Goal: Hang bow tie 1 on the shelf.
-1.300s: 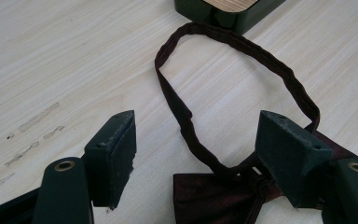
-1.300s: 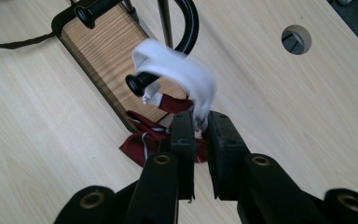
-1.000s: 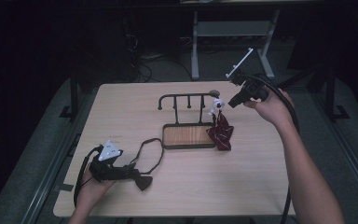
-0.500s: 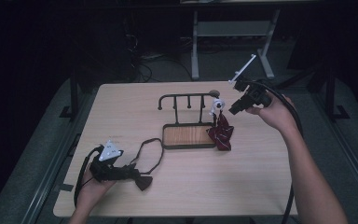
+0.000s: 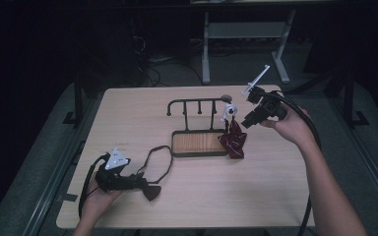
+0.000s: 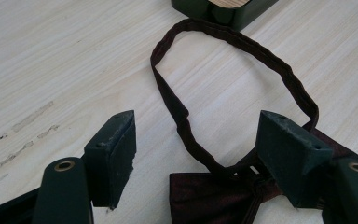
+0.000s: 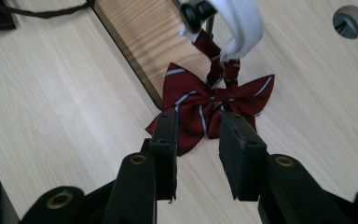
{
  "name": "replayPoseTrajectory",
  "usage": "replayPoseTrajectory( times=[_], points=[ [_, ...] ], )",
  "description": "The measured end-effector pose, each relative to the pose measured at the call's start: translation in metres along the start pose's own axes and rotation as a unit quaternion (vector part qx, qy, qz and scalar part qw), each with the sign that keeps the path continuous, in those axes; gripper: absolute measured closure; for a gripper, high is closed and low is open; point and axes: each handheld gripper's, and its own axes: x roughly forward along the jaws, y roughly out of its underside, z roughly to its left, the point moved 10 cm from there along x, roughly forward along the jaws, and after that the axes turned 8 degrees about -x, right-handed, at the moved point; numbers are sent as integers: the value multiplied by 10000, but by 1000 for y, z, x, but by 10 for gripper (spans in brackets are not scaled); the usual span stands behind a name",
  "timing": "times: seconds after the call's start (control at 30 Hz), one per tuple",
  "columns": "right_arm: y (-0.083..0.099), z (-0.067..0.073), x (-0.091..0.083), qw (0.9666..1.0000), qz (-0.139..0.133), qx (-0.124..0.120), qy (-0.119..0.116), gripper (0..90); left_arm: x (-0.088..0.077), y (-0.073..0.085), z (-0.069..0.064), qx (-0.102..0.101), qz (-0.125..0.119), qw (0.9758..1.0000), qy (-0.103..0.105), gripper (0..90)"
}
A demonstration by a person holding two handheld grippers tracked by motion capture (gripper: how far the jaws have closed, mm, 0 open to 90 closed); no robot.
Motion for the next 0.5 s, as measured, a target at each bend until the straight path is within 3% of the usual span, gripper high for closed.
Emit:
replayPoseTrajectory(
  times=[0.5],
  points=[
    [16, 9, 13, 9998, -59, 71, -201, 643, 1, 1, -1, -9, 19, 10000, 5, 295]
  ],
)
